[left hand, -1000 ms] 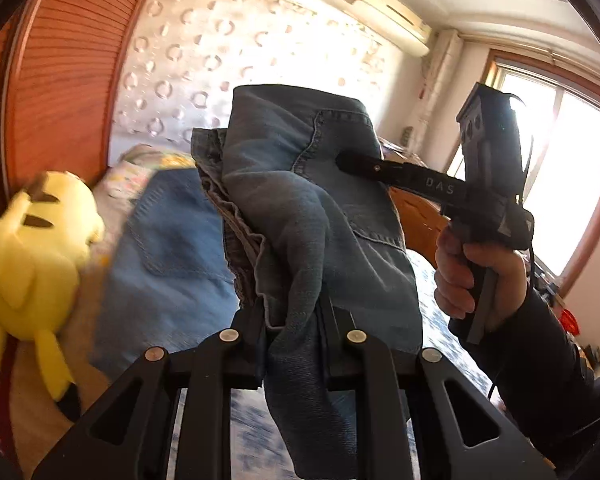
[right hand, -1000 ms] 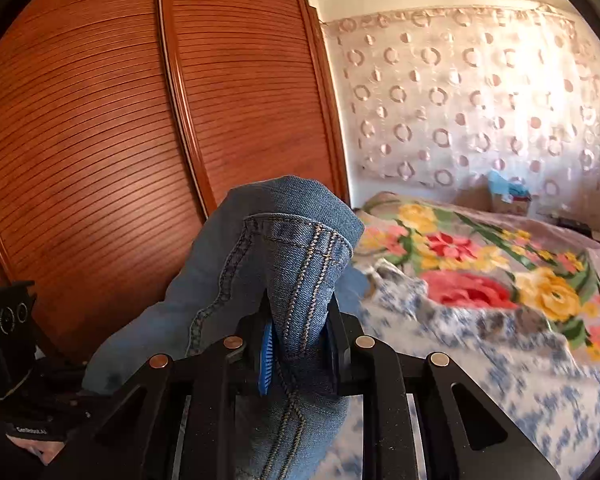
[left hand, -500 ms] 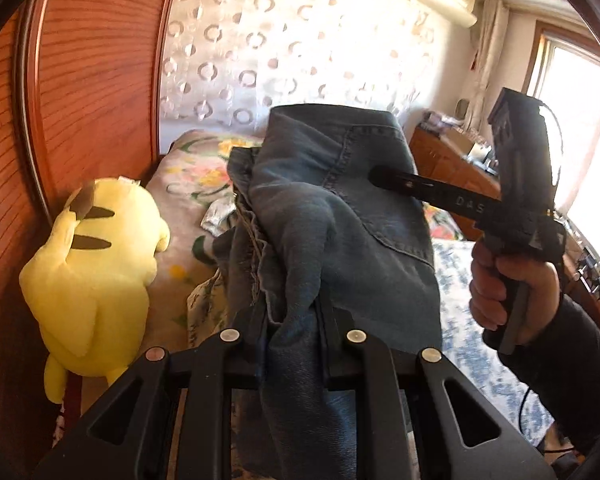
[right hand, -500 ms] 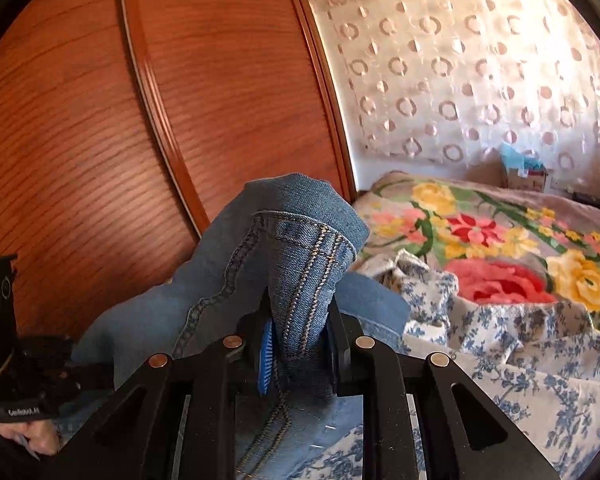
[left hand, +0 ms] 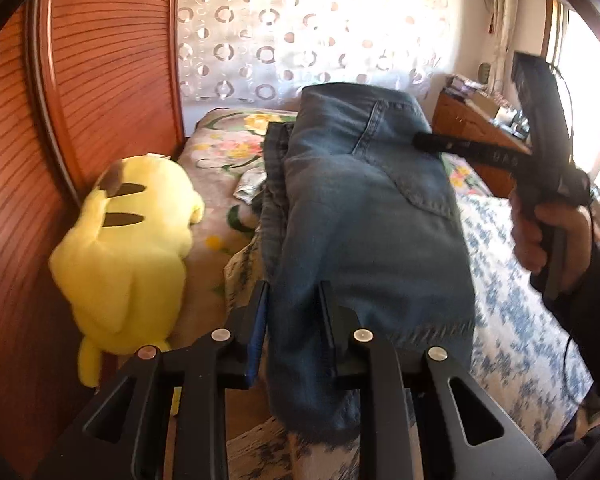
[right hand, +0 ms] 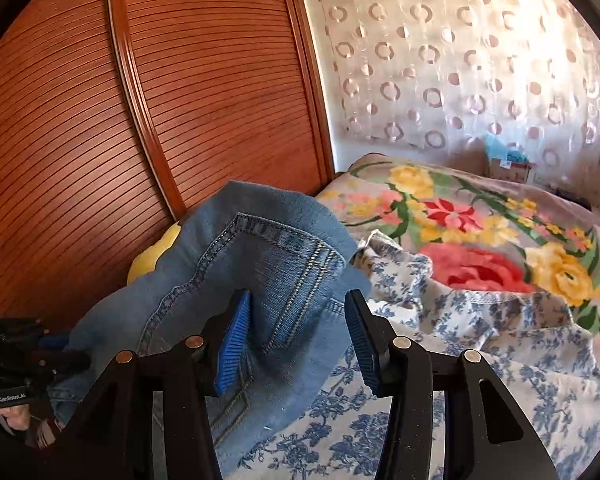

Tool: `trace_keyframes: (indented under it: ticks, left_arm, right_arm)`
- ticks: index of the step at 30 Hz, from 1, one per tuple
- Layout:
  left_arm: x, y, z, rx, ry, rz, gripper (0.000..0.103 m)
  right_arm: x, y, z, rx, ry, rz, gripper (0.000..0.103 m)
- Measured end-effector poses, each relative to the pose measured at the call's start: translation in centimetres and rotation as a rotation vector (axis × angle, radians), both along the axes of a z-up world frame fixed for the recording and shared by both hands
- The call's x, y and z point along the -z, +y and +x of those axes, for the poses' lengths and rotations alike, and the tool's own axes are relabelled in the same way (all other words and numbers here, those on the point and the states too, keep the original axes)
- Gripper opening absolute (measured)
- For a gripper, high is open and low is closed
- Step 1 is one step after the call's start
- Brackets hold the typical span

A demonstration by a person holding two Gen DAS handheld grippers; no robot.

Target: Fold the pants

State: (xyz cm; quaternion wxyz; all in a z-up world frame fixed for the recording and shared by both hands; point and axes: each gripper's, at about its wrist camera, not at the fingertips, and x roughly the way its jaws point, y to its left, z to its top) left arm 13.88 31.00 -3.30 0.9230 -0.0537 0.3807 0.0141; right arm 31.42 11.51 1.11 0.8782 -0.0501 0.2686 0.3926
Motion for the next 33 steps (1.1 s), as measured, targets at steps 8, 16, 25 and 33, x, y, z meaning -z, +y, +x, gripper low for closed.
trace_keyframes:
  ticks: [8,16,25,33]
  left_arm:
    - [-0.6,-1.2,-2.9,-0.024,-0.005,0.036,0.037]
    - [-2.9,-4.0,-4.2,0.000,-0.098,0.066,0.069]
    - [-5.0,-9.4,-4.9,0.037,-0.193,0.118,0.087]
    - [-6.3,-14.0,-5.3,0.063,-0.267,0.119,0.103]
  right_arm:
    - [0.0,-2.3,-3.9,0.022,-0.012,0.000,0.050]
    - [-0.5,-4.8,-7.6,0.034,-0.027,-0.008,0.050]
    - [-1.5,-9.0,-13.4,0.061,-0.059,-0.005,0.050]
    - [-2.1,-14.3,-18.4,0.139,-0.091,-0.002,0.056]
